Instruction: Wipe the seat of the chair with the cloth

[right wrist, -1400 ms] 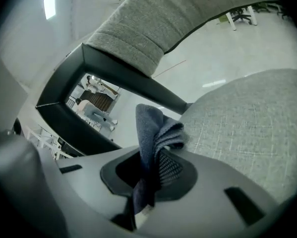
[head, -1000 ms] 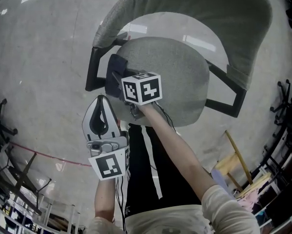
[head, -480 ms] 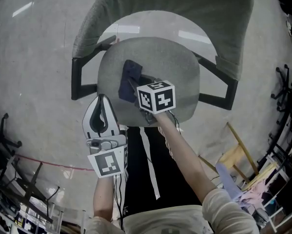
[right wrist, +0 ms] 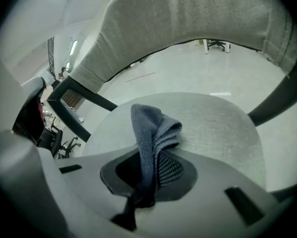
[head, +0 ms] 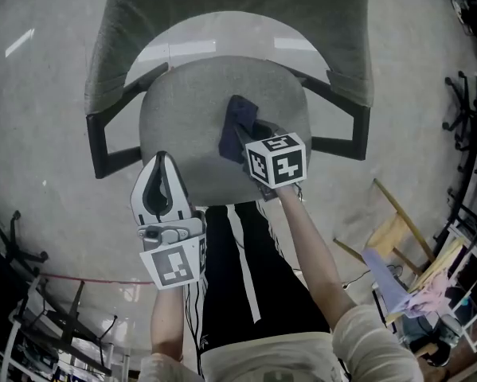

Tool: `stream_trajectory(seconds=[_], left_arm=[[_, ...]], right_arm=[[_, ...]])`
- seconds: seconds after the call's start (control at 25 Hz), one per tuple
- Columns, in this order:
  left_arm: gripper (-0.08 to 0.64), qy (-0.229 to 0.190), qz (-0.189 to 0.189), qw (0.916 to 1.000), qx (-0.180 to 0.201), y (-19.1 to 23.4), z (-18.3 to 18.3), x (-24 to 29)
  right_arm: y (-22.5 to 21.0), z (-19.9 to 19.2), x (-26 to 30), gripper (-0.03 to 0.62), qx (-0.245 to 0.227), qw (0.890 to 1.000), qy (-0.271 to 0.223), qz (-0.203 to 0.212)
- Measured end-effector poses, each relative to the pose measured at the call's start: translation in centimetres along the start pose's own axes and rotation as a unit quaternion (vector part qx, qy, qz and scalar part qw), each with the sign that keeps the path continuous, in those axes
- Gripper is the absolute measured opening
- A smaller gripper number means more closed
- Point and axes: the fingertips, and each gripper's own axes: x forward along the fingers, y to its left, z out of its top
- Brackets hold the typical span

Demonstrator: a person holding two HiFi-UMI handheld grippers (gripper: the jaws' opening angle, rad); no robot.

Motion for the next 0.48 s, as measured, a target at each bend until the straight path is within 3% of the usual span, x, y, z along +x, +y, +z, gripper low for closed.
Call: stream_trajectory(seconds=[0.48], left_arm=[[0.015,0.003,-0.051,0.9985,0.018,-3.3,0.5,1.3]], right_arm=[[-9.8,-1.5,-5.8,0.049,-0.010,0.990,-0.010,-0.139]])
